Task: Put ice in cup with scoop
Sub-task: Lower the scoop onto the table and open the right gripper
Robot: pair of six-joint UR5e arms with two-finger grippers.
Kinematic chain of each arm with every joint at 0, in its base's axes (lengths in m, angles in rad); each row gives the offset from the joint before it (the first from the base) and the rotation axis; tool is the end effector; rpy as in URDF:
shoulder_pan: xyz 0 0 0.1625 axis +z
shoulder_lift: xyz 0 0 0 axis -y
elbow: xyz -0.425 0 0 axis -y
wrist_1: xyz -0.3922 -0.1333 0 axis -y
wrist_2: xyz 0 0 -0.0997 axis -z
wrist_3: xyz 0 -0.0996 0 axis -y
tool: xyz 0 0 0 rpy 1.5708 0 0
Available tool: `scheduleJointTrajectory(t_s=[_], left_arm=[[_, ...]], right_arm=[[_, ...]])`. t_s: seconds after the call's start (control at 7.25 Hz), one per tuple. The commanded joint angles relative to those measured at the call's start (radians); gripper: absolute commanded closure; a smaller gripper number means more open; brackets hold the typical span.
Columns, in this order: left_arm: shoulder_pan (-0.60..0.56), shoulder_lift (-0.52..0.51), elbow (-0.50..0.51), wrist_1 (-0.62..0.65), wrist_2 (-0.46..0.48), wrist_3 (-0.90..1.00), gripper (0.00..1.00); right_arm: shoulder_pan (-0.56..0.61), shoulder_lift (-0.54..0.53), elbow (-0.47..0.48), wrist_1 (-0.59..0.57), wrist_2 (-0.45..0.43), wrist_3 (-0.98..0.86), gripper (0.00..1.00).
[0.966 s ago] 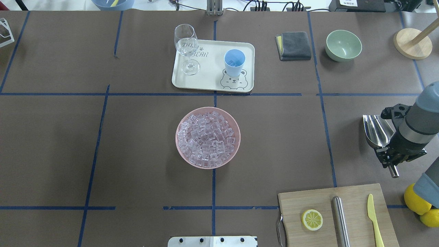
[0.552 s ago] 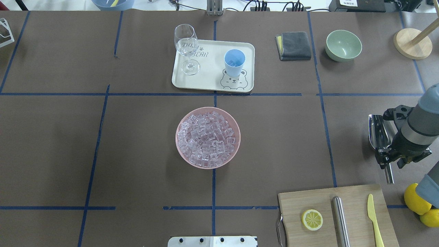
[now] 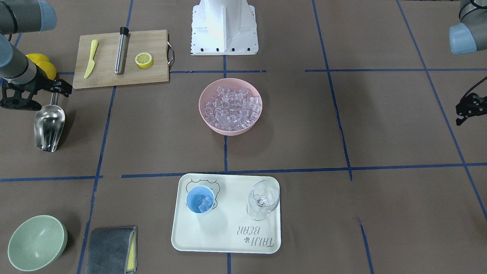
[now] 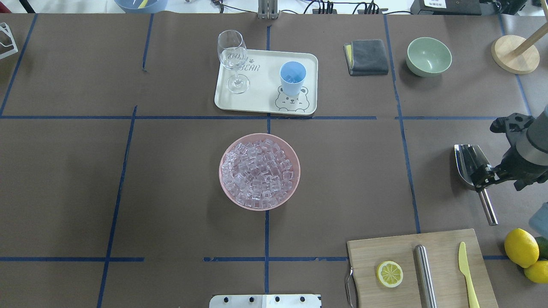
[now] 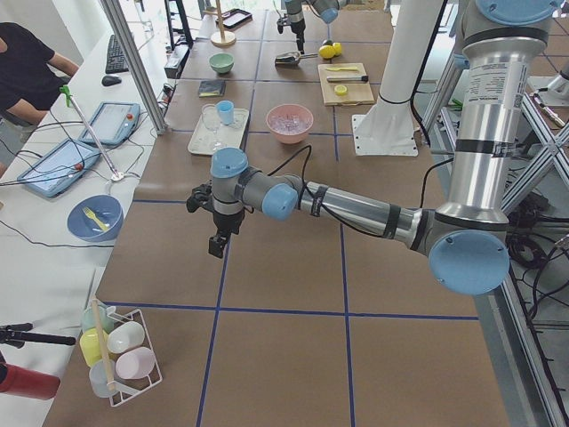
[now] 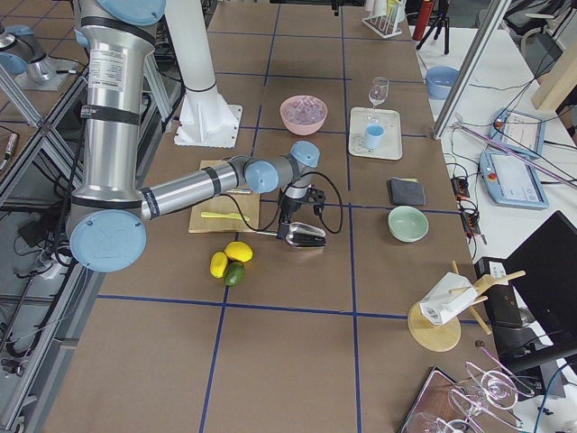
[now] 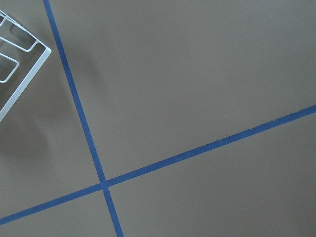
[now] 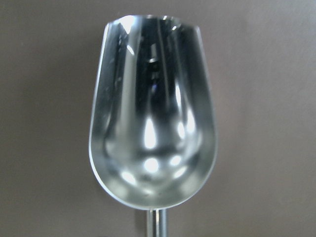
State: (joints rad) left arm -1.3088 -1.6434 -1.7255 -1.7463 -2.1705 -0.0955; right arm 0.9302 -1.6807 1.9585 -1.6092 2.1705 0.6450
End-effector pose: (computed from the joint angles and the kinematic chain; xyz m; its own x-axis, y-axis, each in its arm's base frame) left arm 0.0646 -0.5385 0.5346 0.7594 0.3408 -0.5542 -0.1666 0.9253 0.3407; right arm -0.2053 -0.4044 0.5336 0.8140 -0.0117 0.5807 0.1142 0.9835 -0.1402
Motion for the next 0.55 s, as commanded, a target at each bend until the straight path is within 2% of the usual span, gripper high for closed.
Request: scheduleJointTrajectory(t_s=[0.0,0.28,0.41], left_arm=[[-0.029,0.014,-0.002,0.007,-0.005,0.010,0.00],[-0.064,0.049,0.026,0.008,-0.041,0.090,0.00],[-0.107,0.066,0.044,0.008,-0.089,0.158,0.00]], right_arm=[[0.189,0.010,-0.026,-0.005,-0.012,-0.315,0.00],[0.384,0.018,-0.119,-0.002,0.061,-0.622,0.00],[0.456,0.021,-0.153,-0.002,0.095,-0.707,0.00]])
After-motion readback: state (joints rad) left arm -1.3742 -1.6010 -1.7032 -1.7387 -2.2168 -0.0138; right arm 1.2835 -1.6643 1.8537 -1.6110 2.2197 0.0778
